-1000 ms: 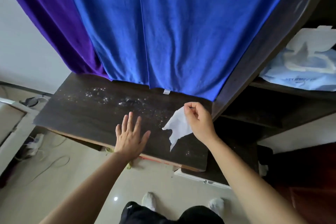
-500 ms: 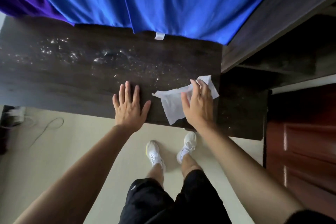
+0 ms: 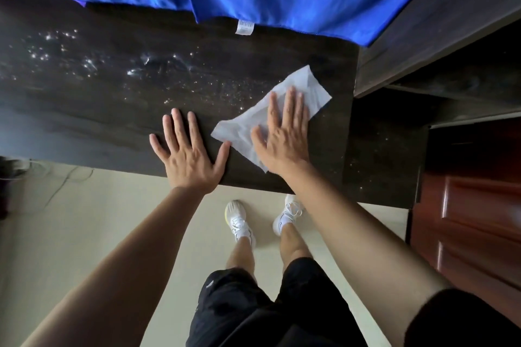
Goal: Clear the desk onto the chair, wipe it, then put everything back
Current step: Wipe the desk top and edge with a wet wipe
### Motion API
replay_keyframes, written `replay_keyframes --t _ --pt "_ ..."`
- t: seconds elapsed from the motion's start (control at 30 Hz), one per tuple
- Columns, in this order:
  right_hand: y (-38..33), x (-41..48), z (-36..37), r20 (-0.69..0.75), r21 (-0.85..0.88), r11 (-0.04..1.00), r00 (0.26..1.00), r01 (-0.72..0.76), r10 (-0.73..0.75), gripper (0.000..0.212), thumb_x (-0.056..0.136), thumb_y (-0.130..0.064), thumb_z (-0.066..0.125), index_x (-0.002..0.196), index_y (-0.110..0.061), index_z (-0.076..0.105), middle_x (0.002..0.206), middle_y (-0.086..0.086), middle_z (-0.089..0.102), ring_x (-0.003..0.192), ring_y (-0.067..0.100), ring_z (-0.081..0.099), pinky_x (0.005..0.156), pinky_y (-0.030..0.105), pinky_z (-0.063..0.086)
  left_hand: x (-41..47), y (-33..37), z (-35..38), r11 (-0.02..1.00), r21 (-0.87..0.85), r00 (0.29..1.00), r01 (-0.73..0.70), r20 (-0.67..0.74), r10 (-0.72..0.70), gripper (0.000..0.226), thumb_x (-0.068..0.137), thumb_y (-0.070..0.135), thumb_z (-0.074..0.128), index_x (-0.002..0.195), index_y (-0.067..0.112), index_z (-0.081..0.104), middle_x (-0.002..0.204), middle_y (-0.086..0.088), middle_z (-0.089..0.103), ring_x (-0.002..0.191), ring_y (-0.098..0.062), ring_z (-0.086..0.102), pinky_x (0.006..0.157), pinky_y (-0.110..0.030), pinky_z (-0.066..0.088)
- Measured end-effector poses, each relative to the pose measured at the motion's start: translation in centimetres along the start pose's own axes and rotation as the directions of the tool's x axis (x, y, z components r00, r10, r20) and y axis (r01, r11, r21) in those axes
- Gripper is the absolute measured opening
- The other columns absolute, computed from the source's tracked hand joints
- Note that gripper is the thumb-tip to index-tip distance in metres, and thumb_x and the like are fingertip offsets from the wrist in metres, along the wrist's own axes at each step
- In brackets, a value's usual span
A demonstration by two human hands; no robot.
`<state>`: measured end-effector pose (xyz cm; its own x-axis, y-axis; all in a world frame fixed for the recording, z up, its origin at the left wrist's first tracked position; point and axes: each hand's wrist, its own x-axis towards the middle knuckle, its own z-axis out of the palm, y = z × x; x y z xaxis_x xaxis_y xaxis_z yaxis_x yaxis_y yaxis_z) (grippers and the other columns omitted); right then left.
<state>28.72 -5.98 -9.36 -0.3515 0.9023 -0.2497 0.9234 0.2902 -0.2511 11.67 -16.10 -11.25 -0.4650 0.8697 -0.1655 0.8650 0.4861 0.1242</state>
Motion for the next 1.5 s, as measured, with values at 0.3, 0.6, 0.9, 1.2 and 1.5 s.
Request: replay_keyframes --t 0.3,0.6,0.9,1.2,1.5 --pt "3.8 -0.1 0.8 0.028 -0.204 0.945 0.967 0.255 -0.255 0.072 0.099 -0.07 0.021 0.16 -0.034 0.009 0.168 0.014 0.001 0.154 0.041 -0.003 0.124 0.052 0.009 0.1 -0.1 0.2 1.0 0.011 1.0 -0.009 -0.024 0.01 0.085 0.093 0.068 0.026 0.156 0.012 0.013 0.164 -0.016 0.006 0.151 -0.035 0.003 0.116 -0.066 0.006" --pt "7.8 4.7 -2.7 0.06 -0.198 0.98 0.998 0.012 0.0 0.081 0.093 -0.076 0.018 0.16 -0.034 0.002 0.167 0.017 -0.005 0.152 0.044 -0.008 0.124 0.055 0.001 0.2 -0.2 0.4 1.0 0.025 0.999 -0.009 -0.033 0.01 0.085 0.094 0.068 0.027 0.156 0.012 0.013 0.164 -0.017 0.008 0.151 -0.035 0.003 0.115 -0.066 0.006" --pt "2.5 -1.1 0.8 -0.03 -0.144 0.976 0.985 0.165 -0.171 0.075 0.097 -0.07 0.025 0.16 -0.031 0.017 0.167 0.015 0.007 0.153 0.044 0.0 0.123 0.055 0.009 0.1 -0.2 0.2 1.0 0.017 1.0 -0.018 -0.022 0.019 0.083 0.095 0.067 0.026 0.156 0.012 0.011 0.164 -0.018 0.008 0.151 -0.036 0.004 0.115 -0.067 0.007" --pt "12.2 -8.1 -0.3 0.015 -0.182 0.98 0.997 0.079 -0.078 0.078 0.1 -0.067 0.024 0.161 -0.022 0.008 0.168 0.016 -0.002 0.155 0.033 -0.006 0.125 0.048 0.009 0.0 0.0 0.0 1.0 -0.017 0.999 -0.024 -0.028 0.023 0.083 0.095 0.066 0.028 0.155 0.01 0.014 0.163 -0.019 0.009 0.151 -0.037 0.005 0.115 -0.068 0.006" --pt "2.5 -2.3 0.6 -0.019 -0.174 0.983 0.997 0.064 -0.068 0.076 0.1 -0.064 0.02 0.161 -0.021 0.008 0.168 0.015 0.002 0.154 0.039 -0.003 0.124 0.051 0.005 -0.2 -0.1 -0.4 0.999 -0.032 1.0 -0.028 -0.006 0.028 0.086 0.095 0.069 0.02 0.156 0.009 0.011 0.165 -0.017 0.004 0.152 -0.033 0.001 0.116 -0.067 0.004"
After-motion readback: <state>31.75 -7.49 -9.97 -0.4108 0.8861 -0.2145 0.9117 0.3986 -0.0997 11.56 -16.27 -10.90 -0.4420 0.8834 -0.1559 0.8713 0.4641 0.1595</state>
